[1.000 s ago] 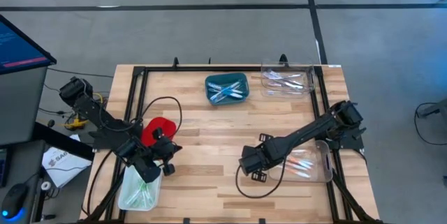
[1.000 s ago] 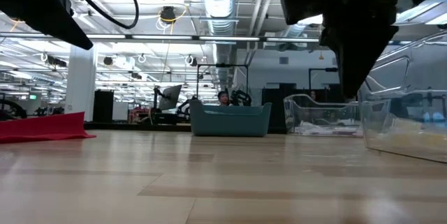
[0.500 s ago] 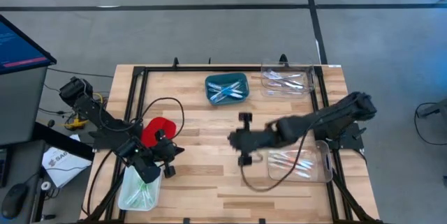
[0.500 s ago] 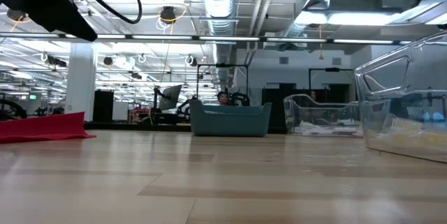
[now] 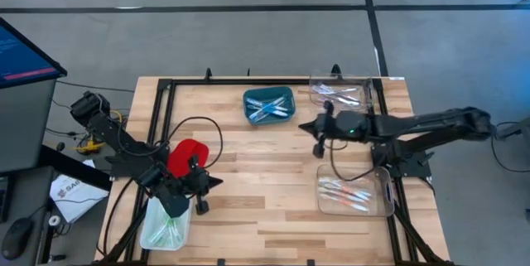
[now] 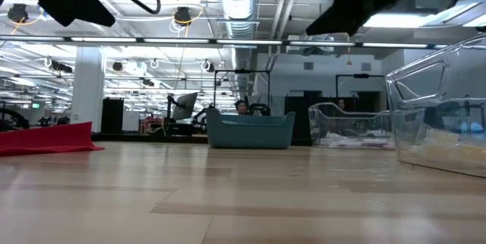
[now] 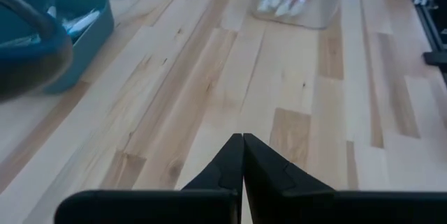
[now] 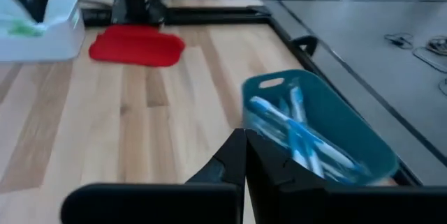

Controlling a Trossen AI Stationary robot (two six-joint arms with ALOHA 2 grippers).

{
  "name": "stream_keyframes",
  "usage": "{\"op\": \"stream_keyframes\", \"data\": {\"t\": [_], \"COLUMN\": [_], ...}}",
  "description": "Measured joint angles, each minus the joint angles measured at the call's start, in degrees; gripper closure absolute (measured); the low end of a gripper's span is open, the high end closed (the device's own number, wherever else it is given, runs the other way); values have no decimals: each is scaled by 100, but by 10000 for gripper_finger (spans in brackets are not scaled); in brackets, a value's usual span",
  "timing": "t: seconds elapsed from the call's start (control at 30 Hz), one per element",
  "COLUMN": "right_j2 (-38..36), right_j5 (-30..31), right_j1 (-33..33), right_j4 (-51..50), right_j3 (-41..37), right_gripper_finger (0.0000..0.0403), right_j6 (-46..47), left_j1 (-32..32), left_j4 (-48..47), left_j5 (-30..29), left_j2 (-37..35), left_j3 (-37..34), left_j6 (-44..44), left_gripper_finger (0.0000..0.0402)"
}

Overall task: Pick & Place Toothbrushes
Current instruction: Adjust the blue bin on the table

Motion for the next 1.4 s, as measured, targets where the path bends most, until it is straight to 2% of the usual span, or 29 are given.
{"op": "stream_keyframes", "data": {"t": [0.3,0.53,0.7,0.8,0.97,1.03,1.1,1.27,1.4], "right_j2": [-1062,-1212,-1214,-1228,-1441,-1563,-1692,-1988,-2112], "right_j5": [-193,-511,-610,-834,-855,-854,-854,-849,-842], "right_j1": [-246,-118,-149,-233,-254,-212,-156,-20,99], "right_j4": [602,1044,1749,1989,2321,2462,2652,2839,2838], "right_j3": [-1110,-1894,-2275,-2444,-2762,-2852,-2932,-3094,-3101], "right_gripper_finger": [403,403,403,403,403,403,403,403,403], "right_j6": [312,525,576,581,672,676,673,611,497], "left_j1": [13,11,11,11,172,545,1066,2816,4291], "left_j4": [448,478,511,515,591,747,1040,1836,2397], "left_j5": [-10,-6,11,31,-66,-12,330,1951,3171], "left_j2": [0,0,0,0,-2,-2,-2,128,630], "left_j3": [0,0,0,0,0,0,0,2,4], "left_j6": [447,451,451,451,614,885,1316,2418,2890], "left_gripper_finger": [400,400,400,400,400,400,400,400,400]}}
